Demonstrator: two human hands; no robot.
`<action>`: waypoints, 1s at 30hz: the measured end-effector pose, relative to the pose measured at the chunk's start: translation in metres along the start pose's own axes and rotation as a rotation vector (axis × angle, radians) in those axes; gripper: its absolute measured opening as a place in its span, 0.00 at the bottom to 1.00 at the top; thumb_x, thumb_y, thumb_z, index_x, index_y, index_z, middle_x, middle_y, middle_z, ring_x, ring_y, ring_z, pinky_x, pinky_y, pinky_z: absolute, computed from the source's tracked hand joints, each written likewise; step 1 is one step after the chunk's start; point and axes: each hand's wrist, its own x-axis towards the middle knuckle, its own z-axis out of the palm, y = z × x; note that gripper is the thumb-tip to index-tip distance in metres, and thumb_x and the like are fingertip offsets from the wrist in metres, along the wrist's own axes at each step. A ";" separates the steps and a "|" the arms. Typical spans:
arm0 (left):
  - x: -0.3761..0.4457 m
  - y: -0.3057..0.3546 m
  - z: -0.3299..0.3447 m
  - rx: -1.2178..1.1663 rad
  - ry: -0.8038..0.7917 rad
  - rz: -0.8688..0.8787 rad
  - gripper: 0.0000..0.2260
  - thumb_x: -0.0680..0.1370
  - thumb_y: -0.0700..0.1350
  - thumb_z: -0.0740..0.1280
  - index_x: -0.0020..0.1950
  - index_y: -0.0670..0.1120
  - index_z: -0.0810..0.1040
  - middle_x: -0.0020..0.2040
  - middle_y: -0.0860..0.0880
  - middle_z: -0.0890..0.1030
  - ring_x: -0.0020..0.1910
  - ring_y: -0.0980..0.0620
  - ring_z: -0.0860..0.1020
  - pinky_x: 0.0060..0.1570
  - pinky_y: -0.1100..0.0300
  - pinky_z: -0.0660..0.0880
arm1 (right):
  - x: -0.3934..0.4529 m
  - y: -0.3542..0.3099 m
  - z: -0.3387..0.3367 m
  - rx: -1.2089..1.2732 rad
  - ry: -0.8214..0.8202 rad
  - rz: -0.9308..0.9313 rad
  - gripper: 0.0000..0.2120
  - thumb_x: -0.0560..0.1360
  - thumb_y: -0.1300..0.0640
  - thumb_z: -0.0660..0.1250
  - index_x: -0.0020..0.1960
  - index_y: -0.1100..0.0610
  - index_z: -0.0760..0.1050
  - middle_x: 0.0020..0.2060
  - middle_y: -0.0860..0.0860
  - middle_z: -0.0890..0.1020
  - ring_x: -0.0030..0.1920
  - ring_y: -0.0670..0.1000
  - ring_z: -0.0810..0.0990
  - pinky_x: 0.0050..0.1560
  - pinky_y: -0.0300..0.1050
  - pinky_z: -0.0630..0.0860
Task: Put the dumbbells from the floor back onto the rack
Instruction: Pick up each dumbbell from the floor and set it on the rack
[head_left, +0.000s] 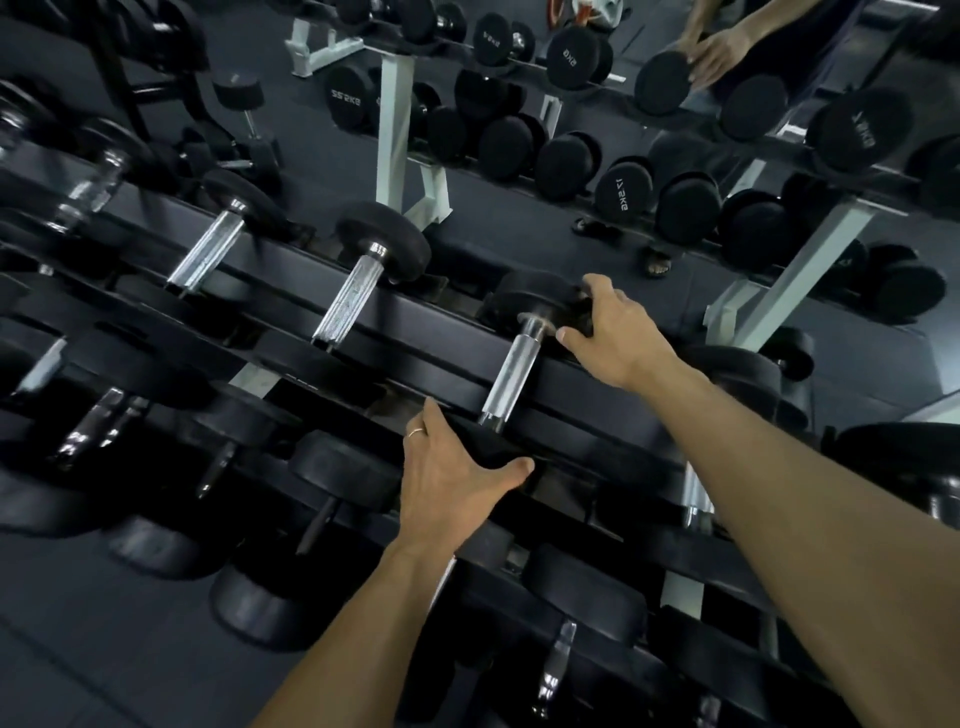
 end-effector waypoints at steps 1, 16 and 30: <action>-0.005 0.001 0.002 0.018 0.038 0.030 0.53 0.66 0.60 0.76 0.79 0.46 0.47 0.78 0.44 0.53 0.77 0.47 0.54 0.74 0.53 0.59 | -0.007 0.003 -0.002 -0.014 0.003 -0.008 0.31 0.78 0.52 0.66 0.76 0.57 0.56 0.68 0.60 0.70 0.65 0.62 0.72 0.62 0.53 0.70; -0.119 0.037 0.086 0.040 -0.072 0.371 0.42 0.76 0.63 0.62 0.79 0.41 0.47 0.80 0.43 0.48 0.79 0.48 0.42 0.77 0.50 0.46 | -0.133 0.086 -0.045 -0.034 0.224 0.090 0.25 0.79 0.54 0.65 0.73 0.59 0.65 0.67 0.58 0.72 0.65 0.59 0.73 0.63 0.49 0.70; -0.136 0.069 0.171 -0.115 -0.007 0.005 0.60 0.59 0.69 0.75 0.78 0.46 0.45 0.77 0.42 0.55 0.76 0.44 0.56 0.71 0.45 0.65 | -0.100 0.158 -0.053 0.081 0.054 0.080 0.38 0.78 0.48 0.68 0.80 0.53 0.51 0.78 0.54 0.60 0.75 0.56 0.63 0.72 0.48 0.61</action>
